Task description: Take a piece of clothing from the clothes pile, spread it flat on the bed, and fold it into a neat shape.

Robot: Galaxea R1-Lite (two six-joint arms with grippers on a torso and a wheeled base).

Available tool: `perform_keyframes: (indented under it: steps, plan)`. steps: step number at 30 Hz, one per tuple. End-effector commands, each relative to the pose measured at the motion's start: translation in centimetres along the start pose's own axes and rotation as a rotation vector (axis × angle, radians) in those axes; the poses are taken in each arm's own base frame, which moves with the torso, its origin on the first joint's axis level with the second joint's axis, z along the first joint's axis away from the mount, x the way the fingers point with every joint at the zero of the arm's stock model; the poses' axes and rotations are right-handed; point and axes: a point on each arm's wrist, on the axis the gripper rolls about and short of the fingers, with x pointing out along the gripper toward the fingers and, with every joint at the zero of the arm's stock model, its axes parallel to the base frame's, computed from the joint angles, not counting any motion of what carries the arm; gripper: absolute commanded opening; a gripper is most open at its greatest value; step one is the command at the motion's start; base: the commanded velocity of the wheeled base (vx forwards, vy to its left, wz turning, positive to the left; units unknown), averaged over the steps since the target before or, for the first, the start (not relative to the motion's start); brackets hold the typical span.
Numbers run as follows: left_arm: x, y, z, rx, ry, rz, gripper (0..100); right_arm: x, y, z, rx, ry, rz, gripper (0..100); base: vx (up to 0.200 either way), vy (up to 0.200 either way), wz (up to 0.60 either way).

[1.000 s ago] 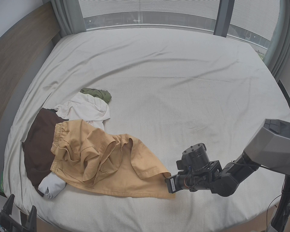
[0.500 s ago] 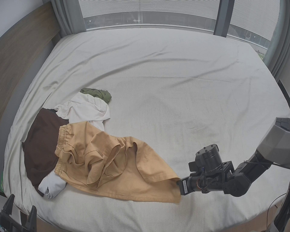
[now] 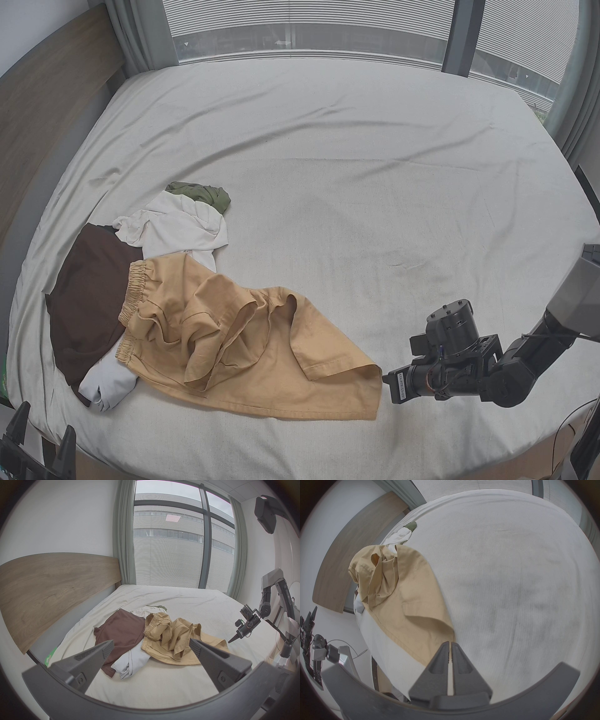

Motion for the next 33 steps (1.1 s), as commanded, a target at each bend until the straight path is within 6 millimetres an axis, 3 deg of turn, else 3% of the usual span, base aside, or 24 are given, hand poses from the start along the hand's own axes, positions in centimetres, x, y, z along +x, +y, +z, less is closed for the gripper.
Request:
perform_keyframes:
  steps: [1,4,5,10,22,23,33]
  plan:
    - [0.0,0.0,-0.5,0.0,0.001,0.001,100,0.1,-0.1,-0.2,0.004,-0.002,0.002,0,0.0,0.0,0.0]
    - [0.0,0.0,-0.5,0.0,0.001,0.001,100,0.2,0.2,-0.1,-0.001,-0.01,0.012,0,0.0,0.0,0.0]
    - [0.0,0.0,-0.5,0.0,0.001,0.001,100,0.3,0.2,-0.2,-0.002,-0.008,0.012,100,0.0,0.0,0.0]
    - [0.0,0.0,-0.5,0.0,0.001,0.001,100,0.9,0.4,-0.4,-0.007,0.007,0.014,100,0.0,0.0,0.0]
    - [0.0,0.0,-0.5,-0.002,0.001,0.001,100,4.0,3.5,-0.7,-0.07,0.036,0.091,100,0.0,0.0,0.0]
    - [0.0,0.0,-0.5,-0.002,0.001,0.001,100,4.0,3.5,-0.7,-0.071,0.035,0.093,0,0.0,0.0,0.0]
    - [0.0,0.0,-0.5,0.0,0.002,0.001,100,2.8,3.0,-0.7,-0.061,0.034,0.08,0,0.0,0.0,0.0]
